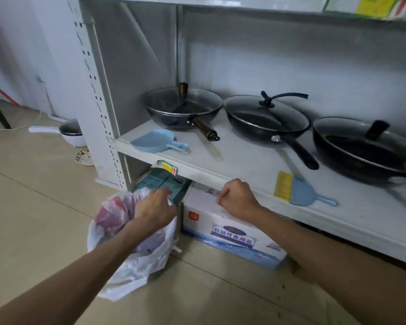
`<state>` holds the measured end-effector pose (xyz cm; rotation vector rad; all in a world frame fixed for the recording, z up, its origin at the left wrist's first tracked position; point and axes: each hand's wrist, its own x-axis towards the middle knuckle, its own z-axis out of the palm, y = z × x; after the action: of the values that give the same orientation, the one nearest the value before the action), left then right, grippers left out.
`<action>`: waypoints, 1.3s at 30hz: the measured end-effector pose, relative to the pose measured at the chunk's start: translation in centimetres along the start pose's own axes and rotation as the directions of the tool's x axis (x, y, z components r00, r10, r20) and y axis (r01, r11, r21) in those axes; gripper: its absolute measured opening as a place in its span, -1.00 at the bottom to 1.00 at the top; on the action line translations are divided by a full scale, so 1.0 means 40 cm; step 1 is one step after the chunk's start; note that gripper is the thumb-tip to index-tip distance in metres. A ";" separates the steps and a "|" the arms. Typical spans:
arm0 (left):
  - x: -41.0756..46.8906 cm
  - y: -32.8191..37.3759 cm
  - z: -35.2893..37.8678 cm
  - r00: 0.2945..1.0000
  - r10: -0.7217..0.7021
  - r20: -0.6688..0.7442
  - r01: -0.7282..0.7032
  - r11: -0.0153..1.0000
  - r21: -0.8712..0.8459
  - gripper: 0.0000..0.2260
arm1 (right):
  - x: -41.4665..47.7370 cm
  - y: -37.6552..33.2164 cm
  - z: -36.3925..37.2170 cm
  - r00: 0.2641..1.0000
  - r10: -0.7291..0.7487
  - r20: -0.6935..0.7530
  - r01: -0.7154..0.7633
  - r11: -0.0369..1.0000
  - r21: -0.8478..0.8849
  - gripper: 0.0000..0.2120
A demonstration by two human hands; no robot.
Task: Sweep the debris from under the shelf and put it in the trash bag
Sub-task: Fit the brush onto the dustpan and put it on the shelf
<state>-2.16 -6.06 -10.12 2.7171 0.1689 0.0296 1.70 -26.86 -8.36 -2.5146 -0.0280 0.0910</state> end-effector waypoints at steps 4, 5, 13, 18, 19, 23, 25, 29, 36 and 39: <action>-0.014 0.167 -0.002 0.989 0.129 0.065 -0.131 0.991 0.026 -0.55 | -0.042 0.055 -0.126 0.998 -0.009 -0.060 0.004 0.997 -0.076 -0.94; -0.016 0.204 -0.003 0.985 0.161 0.064 -0.163 0.986 0.025 -0.55 | -0.048 0.072 -0.154 0.997 -0.001 -0.071 -0.006 0.995 -0.102 -0.94; 0.017 0.427 -0.002 0.928 0.356 0.112 -0.364 0.929 0.071 -0.50 | -0.080 0.207 -0.329 0.965 0.127 -0.230 -0.191 0.939 -0.285 -0.85; 0.033 0.471 0.029 0.889 0.432 0.151 -0.455 0.871 0.184 -0.48 | -0.063 0.283 -0.387 0.959 0.184 -0.216 -0.260 0.876 -0.407 -0.70; 0.039 0.472 0.031 0.885 0.437 0.159 -0.463 0.864 0.198 -0.47 | -0.058 0.294 -0.389 0.960 0.195 -0.202 -0.264 0.871 -0.413 -0.70; 0.055 0.471 0.035 0.889 0.421 0.180 -0.453 0.868 0.204 -0.44 | -0.053 0.320 -0.374 0.957 0.221 -0.187 -0.277 0.891 -0.361 -0.80; 0.062 0.468 0.033 0.892 0.410 0.189 -0.443 0.874 0.199 -0.43 | -0.051 0.322 -0.367 0.948 0.218 -0.233 -0.288 0.898 -0.333 -0.84; 0.069 0.453 0.027 0.905 0.380 0.192 -0.414 0.889 0.193 -0.43 | -0.056 0.320 -0.351 0.948 0.190 -0.253 -0.280 0.877 -0.391 -0.82; 0.056 0.410 -0.005 0.925 0.337 0.173 -0.364 0.918 0.156 -0.44 | -0.075 0.254 -0.317 0.951 0.172 -0.256 -0.275 0.850 -0.449 -0.73; 0.045 0.379 -0.031 0.933 0.319 0.163 -0.344 0.927 0.151 -0.44 | -0.085 0.208 -0.301 0.957 0.162 -0.240 -0.256 0.859 -0.443 -0.75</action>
<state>1.31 -19.07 -2.81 2.8807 -0.3479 -0.0765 -0.83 -40.77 -3.30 -2.9960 0.3480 -0.0875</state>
